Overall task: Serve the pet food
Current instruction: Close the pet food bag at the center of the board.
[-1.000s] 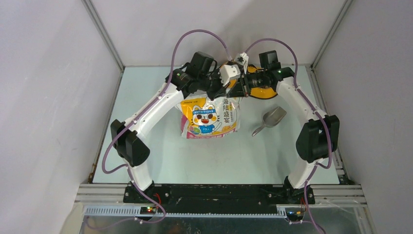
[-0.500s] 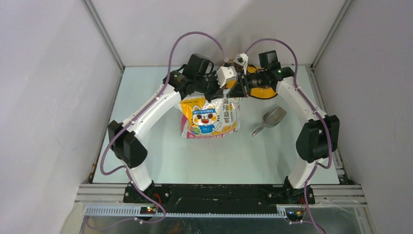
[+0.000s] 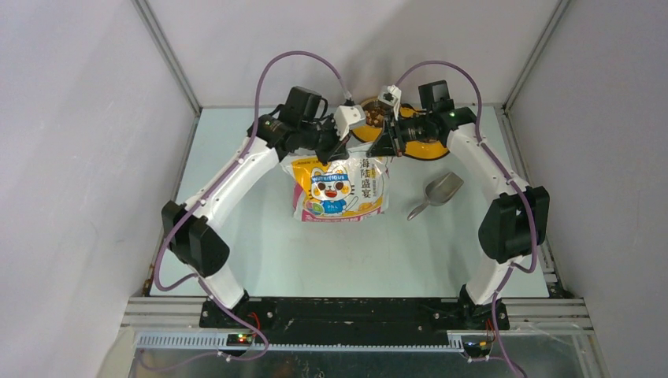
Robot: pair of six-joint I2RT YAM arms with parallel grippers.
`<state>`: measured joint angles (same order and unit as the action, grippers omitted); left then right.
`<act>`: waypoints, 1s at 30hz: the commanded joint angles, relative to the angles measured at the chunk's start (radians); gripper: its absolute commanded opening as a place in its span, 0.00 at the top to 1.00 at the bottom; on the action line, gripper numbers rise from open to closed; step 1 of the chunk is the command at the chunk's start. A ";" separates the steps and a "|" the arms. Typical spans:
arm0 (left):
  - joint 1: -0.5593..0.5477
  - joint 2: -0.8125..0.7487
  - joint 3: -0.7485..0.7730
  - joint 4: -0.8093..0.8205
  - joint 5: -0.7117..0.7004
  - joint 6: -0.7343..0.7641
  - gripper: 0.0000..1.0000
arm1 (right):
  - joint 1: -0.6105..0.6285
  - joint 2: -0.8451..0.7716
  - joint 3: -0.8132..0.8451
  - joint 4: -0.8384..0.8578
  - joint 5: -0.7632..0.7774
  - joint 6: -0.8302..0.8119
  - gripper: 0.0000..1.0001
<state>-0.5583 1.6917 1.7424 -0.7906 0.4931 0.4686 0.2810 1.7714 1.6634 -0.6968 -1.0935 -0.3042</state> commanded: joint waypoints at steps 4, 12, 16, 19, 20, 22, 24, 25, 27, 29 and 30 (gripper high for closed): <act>0.082 -0.094 -0.056 0.027 -0.064 0.030 1.00 | -0.032 -0.095 0.088 0.030 -0.071 0.009 1.00; 0.100 -0.077 -0.016 -0.019 -0.065 0.019 0.80 | 0.017 -0.117 0.079 0.042 -0.041 -0.021 0.71; 0.100 -0.073 -0.015 -0.013 -0.051 0.006 0.89 | 0.068 -0.113 0.080 0.082 -0.003 -0.004 0.62; 0.100 -0.073 -0.012 -0.010 -0.042 -0.003 0.99 | 0.091 -0.095 0.092 0.096 0.025 0.005 0.62; 0.100 -0.075 -0.011 -0.009 -0.038 -0.003 0.99 | 0.099 -0.087 0.095 0.095 0.033 -0.002 0.62; 0.100 -0.078 -0.011 -0.009 -0.028 -0.003 1.00 | 0.107 -0.075 0.100 0.083 0.057 -0.021 0.62; 0.100 -0.083 -0.011 -0.004 -0.021 -0.004 1.00 | 0.113 -0.068 0.101 0.067 0.070 -0.042 0.62; 0.100 -0.084 -0.006 -0.005 -0.018 -0.005 1.00 | 0.114 -0.067 0.100 0.051 0.078 -0.061 0.61; 0.100 -0.082 0.012 -0.015 -0.018 -0.007 0.97 | 0.116 -0.065 0.098 0.024 0.097 -0.101 0.61; 0.101 -0.077 0.026 -0.029 -0.024 -0.008 0.79 | 0.115 -0.064 0.093 -0.002 0.118 -0.133 0.61; 0.101 -0.082 0.027 -0.030 -0.032 -0.008 0.71 | 0.113 -0.065 0.089 -0.007 0.124 -0.143 0.61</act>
<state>-0.4862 1.6531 1.7042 -0.8150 0.5247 0.4603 0.3950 1.7016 1.7233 -0.6605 -1.0168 -0.3676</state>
